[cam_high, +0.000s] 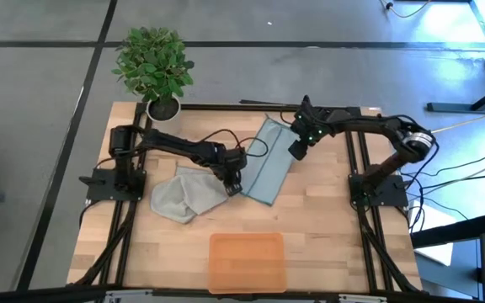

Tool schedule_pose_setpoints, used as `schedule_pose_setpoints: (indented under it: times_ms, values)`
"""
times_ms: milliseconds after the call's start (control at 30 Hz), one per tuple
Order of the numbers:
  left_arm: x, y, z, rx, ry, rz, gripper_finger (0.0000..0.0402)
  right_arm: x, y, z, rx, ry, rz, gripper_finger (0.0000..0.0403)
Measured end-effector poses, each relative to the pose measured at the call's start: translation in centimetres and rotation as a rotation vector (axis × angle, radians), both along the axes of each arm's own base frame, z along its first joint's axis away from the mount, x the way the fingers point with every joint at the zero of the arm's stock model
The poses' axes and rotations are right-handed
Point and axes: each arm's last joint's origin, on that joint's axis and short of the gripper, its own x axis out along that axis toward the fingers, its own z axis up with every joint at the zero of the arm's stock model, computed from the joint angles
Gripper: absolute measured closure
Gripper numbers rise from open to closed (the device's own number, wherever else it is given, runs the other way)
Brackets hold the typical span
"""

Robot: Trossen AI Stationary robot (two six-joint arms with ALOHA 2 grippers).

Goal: Roll microfiber towels into tight, uniform cylinder then place into a basket
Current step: Fold the blue towel

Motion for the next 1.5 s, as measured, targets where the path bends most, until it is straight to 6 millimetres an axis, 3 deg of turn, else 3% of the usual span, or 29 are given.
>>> schedule_pose_setpoints:
  times_ms: [167, 300, 700, 900, 1367, 1500]
  values:
    - [-0.4, 1.1, 2.4, 0.125, -0.060, 0.044, 0.0317, 0.0, 0.9, 1.2, -0.007, -0.022, -0.001, 0.0235]
    - [-0.7, 2.1, 2.6, 0.144, -0.065, 0.042, 0.0317, 0.2, 0.5, 0.9, -0.056, -0.002, -0.018, 0.0235]
    - [0.3, 0.7, -1.0, 0.123, -0.023, -0.033, 0.0317, 0.6, -0.5, -2.1, -0.070, 0.120, -0.084, 0.0235]
    - [0.6, 0.1, -1.6, 0.124, -0.011, -0.047, 0.0317, 0.8, -1.2, -3.4, -0.058, 0.132, -0.093, 0.0235]
    - [1.7, -1.8, -2.1, 0.097, -0.092, -0.089, 0.0317, 1.5, -3.7, -2.6, -0.179, 0.024, -0.107, 0.0235]
    - [1.6, -1.8, -1.8, 0.095, -0.096, -0.089, 0.0317, 2.0, -3.8, -1.8, -0.141, -0.020, -0.074, 0.0235]
